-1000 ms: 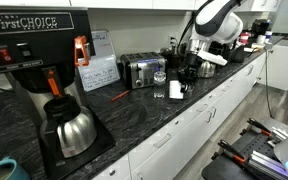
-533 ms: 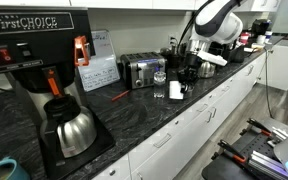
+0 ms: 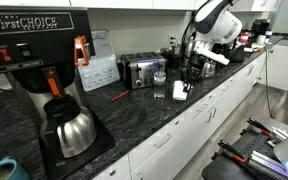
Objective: Pour the contents in the white mug into the silver pot
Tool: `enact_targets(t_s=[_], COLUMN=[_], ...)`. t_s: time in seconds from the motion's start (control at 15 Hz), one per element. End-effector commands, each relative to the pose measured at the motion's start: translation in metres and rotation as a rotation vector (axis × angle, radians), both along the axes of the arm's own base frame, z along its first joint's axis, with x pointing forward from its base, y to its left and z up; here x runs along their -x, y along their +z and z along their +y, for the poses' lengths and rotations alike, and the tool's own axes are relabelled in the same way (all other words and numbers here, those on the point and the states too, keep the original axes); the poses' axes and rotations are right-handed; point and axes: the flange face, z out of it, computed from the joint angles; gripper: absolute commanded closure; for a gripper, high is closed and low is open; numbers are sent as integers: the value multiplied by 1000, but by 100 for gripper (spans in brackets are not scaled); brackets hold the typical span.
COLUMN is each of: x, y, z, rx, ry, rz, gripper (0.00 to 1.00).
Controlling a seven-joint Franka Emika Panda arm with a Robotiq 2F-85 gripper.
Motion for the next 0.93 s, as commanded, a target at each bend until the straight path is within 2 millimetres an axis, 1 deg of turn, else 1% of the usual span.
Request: enact_targets(t_s=[0.0,0.07,0.13,0.2,0.87], x=[-17,-20,-11,-13,-11], y=[4,5,5,5,3], z=[-4,-4,-4,-4,-2], rx=[-74,-85,-45,-47,-46], ry=[-74,-91,-60,-63,-58], rz=[77,91,41,44,47], gripper=[98,98,98,91,91])
